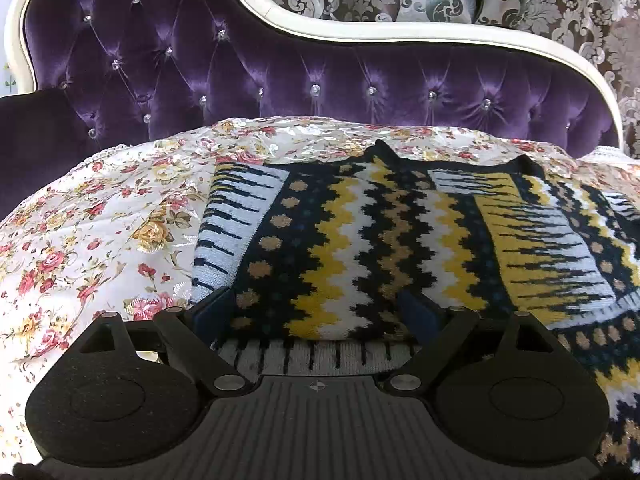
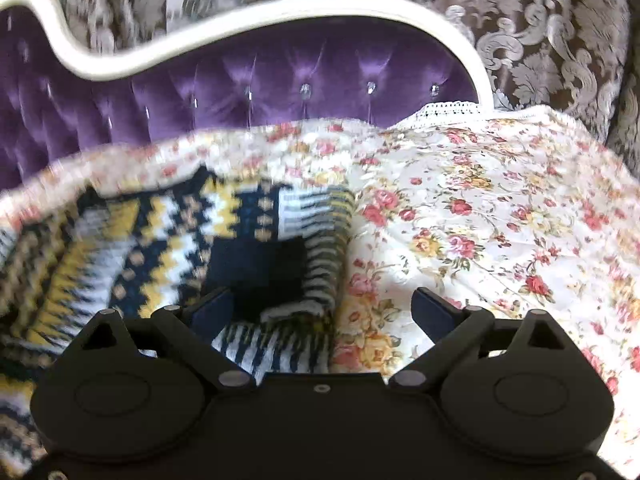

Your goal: Fold small clothes

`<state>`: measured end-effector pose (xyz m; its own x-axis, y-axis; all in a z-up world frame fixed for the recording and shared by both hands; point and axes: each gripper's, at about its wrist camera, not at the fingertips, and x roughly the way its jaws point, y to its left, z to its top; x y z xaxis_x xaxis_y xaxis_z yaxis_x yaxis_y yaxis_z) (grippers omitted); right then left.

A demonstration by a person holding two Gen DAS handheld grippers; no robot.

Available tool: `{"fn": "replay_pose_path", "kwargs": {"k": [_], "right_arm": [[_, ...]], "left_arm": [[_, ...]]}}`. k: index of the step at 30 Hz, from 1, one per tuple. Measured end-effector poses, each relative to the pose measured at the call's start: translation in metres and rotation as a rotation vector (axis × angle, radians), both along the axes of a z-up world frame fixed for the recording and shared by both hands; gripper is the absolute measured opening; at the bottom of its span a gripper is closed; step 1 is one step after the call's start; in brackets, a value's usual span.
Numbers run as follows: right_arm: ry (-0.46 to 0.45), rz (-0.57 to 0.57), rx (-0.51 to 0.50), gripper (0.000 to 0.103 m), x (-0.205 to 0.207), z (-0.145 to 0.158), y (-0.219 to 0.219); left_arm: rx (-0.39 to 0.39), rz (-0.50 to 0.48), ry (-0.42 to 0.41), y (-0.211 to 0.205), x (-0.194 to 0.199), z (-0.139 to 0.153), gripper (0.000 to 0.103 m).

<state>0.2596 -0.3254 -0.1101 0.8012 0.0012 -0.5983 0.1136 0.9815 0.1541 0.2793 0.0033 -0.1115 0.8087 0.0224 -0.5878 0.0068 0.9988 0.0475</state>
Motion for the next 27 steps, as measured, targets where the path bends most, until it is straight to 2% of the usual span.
{"fn": "replay_pose_path", "kwargs": {"k": [1,3,4,8,16,22,27], "right_arm": [[-0.017,-0.001,0.017,0.087,-0.002,0.002,-0.004],[-0.043,0.018,0.037,0.070,0.000,0.005,-0.007],[-0.050,0.035,0.051,0.068,0.002,0.006,-0.008],[-0.056,0.106,0.084,0.067,0.017,0.002,0.000],[-0.003,0.187,0.064,0.067,0.035,-0.017,0.013],[-0.027,0.160,0.127,0.060,0.032,-0.016,0.008],[-0.056,0.138,0.111,0.054,0.026,-0.015,0.008]], "left_arm": [[0.000,0.000,0.000,0.000,0.000,0.000,0.090],[0.000,0.000,-0.001,0.000,0.000,0.000,0.090],[0.001,0.000,-0.001,0.000,0.000,0.000,0.090],[-0.005,0.001,-0.002,-0.001,-0.001,0.000,0.089],[-0.007,0.002,-0.006,-0.001,-0.001,0.000,0.089],[-0.007,0.002,-0.006,-0.001,-0.001,0.000,0.089],[-0.007,0.002,-0.006,-0.001,-0.001,0.000,0.089]]}}
